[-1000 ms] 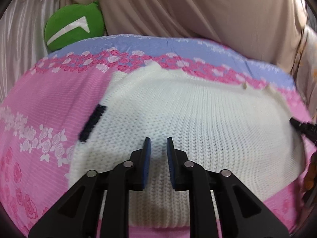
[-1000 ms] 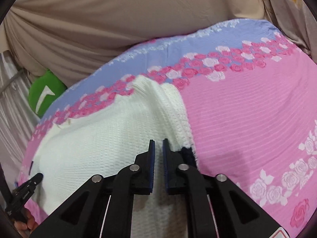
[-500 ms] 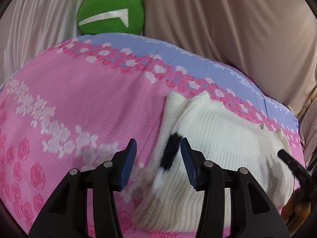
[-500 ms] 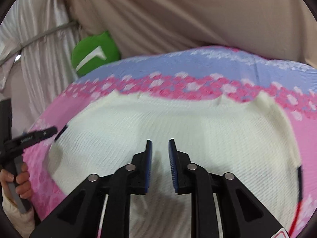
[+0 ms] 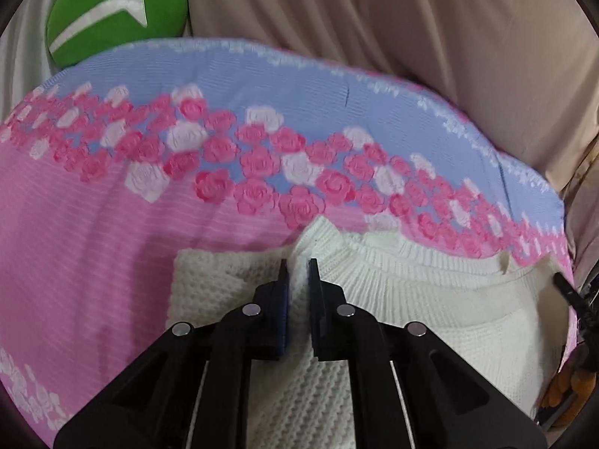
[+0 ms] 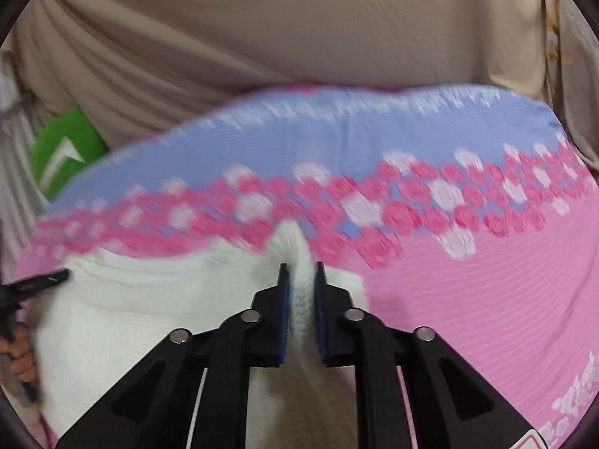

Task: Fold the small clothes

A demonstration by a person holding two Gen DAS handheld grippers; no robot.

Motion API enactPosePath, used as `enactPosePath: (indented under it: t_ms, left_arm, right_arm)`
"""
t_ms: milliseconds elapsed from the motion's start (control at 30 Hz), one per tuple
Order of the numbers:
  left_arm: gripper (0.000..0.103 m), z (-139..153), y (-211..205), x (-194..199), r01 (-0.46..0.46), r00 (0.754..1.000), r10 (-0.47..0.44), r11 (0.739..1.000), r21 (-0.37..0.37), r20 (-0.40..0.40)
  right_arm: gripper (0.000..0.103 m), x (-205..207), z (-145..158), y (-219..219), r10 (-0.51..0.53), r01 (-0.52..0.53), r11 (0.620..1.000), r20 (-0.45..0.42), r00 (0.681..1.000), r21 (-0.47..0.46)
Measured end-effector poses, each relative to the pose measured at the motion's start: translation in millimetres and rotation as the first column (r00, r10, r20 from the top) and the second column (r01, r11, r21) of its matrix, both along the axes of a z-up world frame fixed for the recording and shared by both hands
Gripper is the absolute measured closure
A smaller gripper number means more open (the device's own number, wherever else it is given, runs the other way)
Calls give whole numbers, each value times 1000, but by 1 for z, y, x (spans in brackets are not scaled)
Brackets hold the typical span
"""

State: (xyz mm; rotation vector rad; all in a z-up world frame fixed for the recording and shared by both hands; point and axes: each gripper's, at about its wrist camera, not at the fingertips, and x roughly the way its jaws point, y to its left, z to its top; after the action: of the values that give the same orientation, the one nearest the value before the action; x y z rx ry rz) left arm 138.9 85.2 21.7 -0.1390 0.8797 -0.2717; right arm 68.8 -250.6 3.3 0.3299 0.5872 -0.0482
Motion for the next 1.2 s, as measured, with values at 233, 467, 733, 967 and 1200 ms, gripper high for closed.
enactPosePath:
  t_ms: [233,467,733,967,1200]
  left_arm:
    - [95,-14,10,9,-47,999,47,998,49,1]
    - [86,1,15,-18,-57,997,55,997,42,57]
    - [43,18,64,-102,-137,986,141,989,-51,85]
    - [38,-23,100,-127,-175,983,162,970,-170,-90]
    - [67,-27,75,-119,-117,990,100,973,-199,-96]
  right_arm:
    - [97,41,-50,-27,-81,82,997,-246,966,-8]
    - [86,4,-9,-9,-141,138,989,-71,987,-43]
    - [82,-33,0,108,289,-285,956,-48,956,70]
    - [83,-36,-46,174,408,-407,913,-145,902,35]
    - [82,-60,-48,153,398,-387,913,-74,914,131]
